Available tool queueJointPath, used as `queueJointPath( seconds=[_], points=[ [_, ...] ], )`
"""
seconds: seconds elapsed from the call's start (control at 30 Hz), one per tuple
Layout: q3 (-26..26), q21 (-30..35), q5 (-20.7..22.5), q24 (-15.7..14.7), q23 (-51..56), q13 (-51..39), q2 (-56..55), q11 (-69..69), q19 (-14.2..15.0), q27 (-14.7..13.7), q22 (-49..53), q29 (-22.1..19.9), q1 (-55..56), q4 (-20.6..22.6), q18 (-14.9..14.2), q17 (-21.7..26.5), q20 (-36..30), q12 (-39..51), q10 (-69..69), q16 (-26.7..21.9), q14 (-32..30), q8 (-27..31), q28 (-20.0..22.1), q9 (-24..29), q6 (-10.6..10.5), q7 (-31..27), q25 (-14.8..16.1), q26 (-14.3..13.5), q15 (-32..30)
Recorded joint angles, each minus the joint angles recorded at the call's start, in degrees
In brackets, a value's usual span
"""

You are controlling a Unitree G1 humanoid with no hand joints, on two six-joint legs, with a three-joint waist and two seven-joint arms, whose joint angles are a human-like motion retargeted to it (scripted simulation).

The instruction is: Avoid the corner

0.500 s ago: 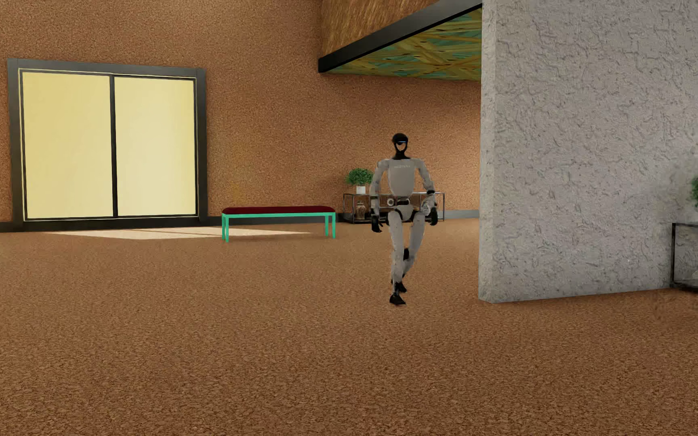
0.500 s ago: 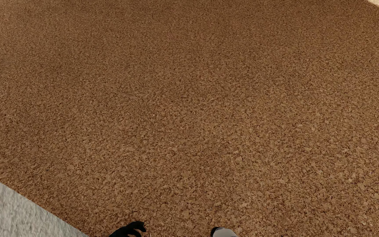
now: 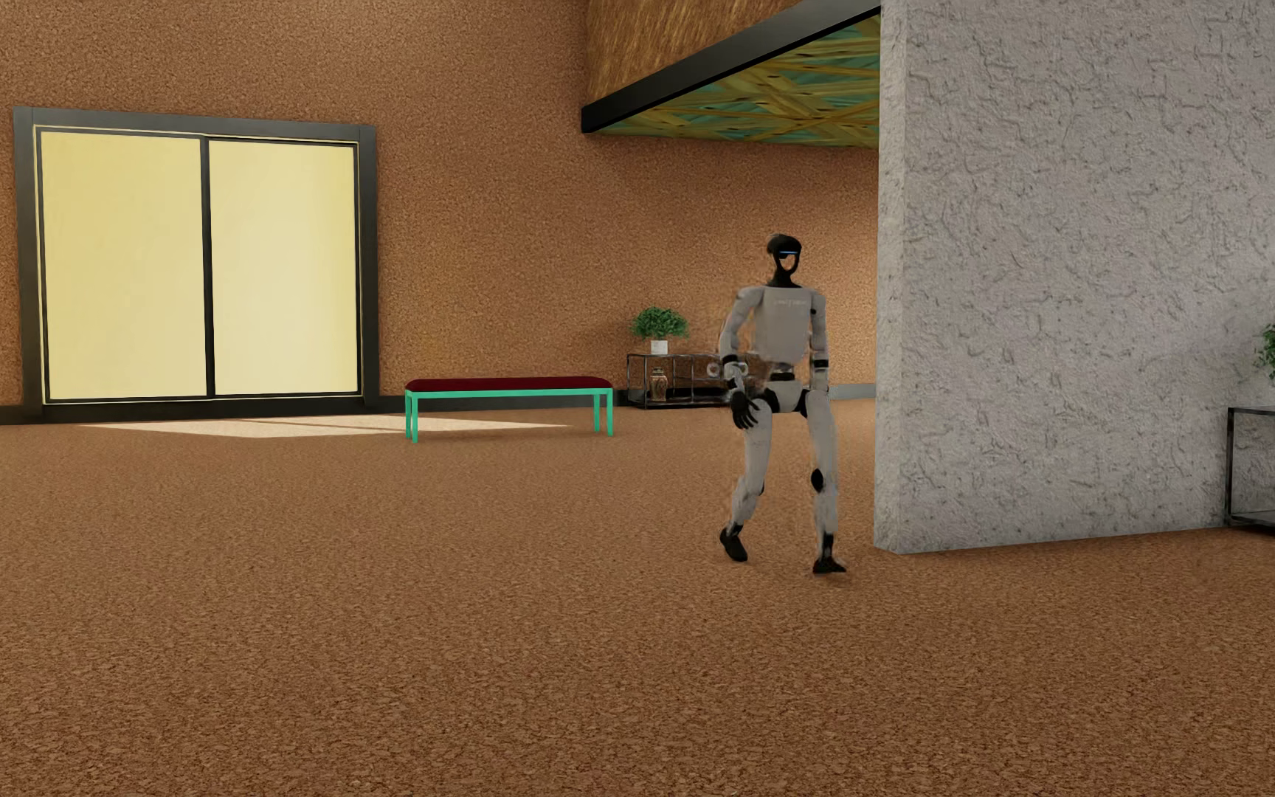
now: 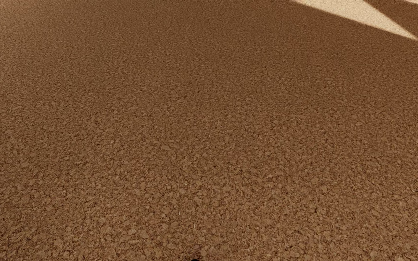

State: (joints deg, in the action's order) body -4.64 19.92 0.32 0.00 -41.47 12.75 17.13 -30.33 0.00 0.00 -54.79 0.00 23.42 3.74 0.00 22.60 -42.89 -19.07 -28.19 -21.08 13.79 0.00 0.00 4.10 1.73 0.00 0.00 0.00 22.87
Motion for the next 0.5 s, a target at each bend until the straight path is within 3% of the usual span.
queueJointPath(
  seconds=[0.03, 0.07, 0.1, 0.13, 0.17, 0.2, 0.3, 0.33, 0.37, 0.4, 0.43, 0.47, 0.5],
  points=[
    [-0.31, -2.01, -0.43, 0.0, -1.48, 0.9, 1.25, -3.3, 0.0, 0.0, -0.55, 0.0, 0.24, 1.9, 0.0, -0.51, -0.14, -0.62, -2.05, -0.26, -6.45, 0.0, 0.0, 0.02, 0.79, 0.0, 0.0, 0.0, -1.95],
    [-0.03, -2.72, -3.53, 0.0, -3.29, 1.61, -1.74, -12.75, 0.0, 0.0, -1.22, 0.0, 0.33, 5.08, 0.0, -1.58, 0.7, -1.23, -1.87, -0.39, -16.49, 0.0, 0.0, -0.35, 3.39, 0.0, 0.0, 0.0, -10.07],
    [1.06, -2.2, -6.05, 0.0, -6.02, 2.99, -4.67, -26.08, 0.0, 0.0, -2.37, 0.0, -0.78, 7.49, 0.0, -2.49, 0.12, -1.55, -6.2, -0.7, -23.5, 0.0, 0.0, 0.86, 4.59, 0.0, 0.0, 0.0, -21.78],
    [2.23, -1.89, -7.79, 0.0, -7.37, 4.04, -11.31, -39.72, 0.0, 0.0, -2.05, 0.0, -2.55, 9.46, 0.0, -2.8, 1.03, -1.13, -8.31, -0.93, -25.0, 0.0, 0.0, 1.47, 5.02, 0.0, 0.0, 0.0, -21.39],
    [2.08, -0.67, -8.8, 0.0, -8.43, 4.47, -17.42, -46.69, 0.0, 0.0, -0.48, 0.0, -7.29, 10.41, 0.0, -2.92, 2.67, -0.73, -7.58, -1.35, -24.34, 0.0, 0.0, 3.43, 5.06, 0.0, 0.0, 0.0, -14.58],
    [4.74, 0.75, -8.24, 0.0, -10.22, 4.64, -23.26, -45.13, 0.0, 0.0, 0.34, 0.0, -11.0, 9.96, 0.0, -2.98, 4.35, 0.38, -6.38, -1.12, -21.37, 0.0, 0.0, 3.66, 3.46, 0.0, 0.0, 0.0, -11.94],
    [12.98, 0.34, -7.76, 0.0, -10.4, 8.33, -30.62, -13.66, 0.0, 0.0, 6.73, 0.0, -21.22, 9.34, 0.0, -1.4, 6.39, 3.98, -3.47, -2.01, -10.37, 0.0, 0.0, 3.52, -1.24, 0.0, 0.0, 0.0, -11.29],
    [13.69, 1.03, -8.06, 0.0, -10.39, 9.7, -30.74, -2.14, 0.0, 0.0, 8.79, 0.0, -24.15, 9.33, 0.0, -1.32, 8.48, 5.02, -2.51, -2.37, -7.02, 0.0, 0.0, 3.22, -1.97, 0.0, 0.0, 0.0, -24.86],
    [14.51, 0.39, -8.94, 0.0, -10.78, 11.04, -34.12, 1.27, 0.0, 0.0, 10.56, 0.0, -24.33, 8.45, 0.0, -1.44, 10.47, 6.1, -3.56, -3.19, -3.06, 0.0, 0.0, 1.49, -2.98, 0.0, 0.0, 0.0, -42.26],
    [15.61, 0.86, -10.56, 0.0, -10.92, 12.55, -35.27, -0.36, 0.0, 0.0, 12.17, 0.0, -27.16, 8.39, 0.0, -1.54, 11.78, 6.8, -4.43, -4.18, 1.19, 0.0, 0.0, 1.1, -2.61, 0.0, 0.0, 0.0, -47.34],
    [16.95, 0.06, -11.28, 0.0, -10.58, 14.05, -33.72, -5.74, 0.0, 0.0, 13.56, 0.0, -30.91, 8.47, 0.0, -1.6, 12.17, 7.13, -6.52, -4.87, 3.64, 0.0, 0.0, 1.96, -2.5, 0.0, 0.0, 0.0, -40.36],
    [18.37, 1.79, -9.64, 0.0, -11.82, 13.32, -32.68, -7.81, 0.0, 0.0, 13.99, 0.0, -30.0, 7.47, 0.0, -1.4, 13.1, 7.45, -11.18, -4.64, 1.52, 0.0, 0.0, 1.92, -3.7, 0.0, 0.0, 0.0, -31.28],
    [19.97, 2.45, -9.8, 0.0, -13.25, 11.91, -30.96, -10.25, 0.0, 0.0, 12.49, 0.0, -27.09, 6.4, 0.0, -1.44, 15.76, 8.1, -17.88, -2.46, -5.55, 0.0, 0.0, 2.23, -4.88, 0.0, 0.0, 0.0, -24.93]
  ],
)
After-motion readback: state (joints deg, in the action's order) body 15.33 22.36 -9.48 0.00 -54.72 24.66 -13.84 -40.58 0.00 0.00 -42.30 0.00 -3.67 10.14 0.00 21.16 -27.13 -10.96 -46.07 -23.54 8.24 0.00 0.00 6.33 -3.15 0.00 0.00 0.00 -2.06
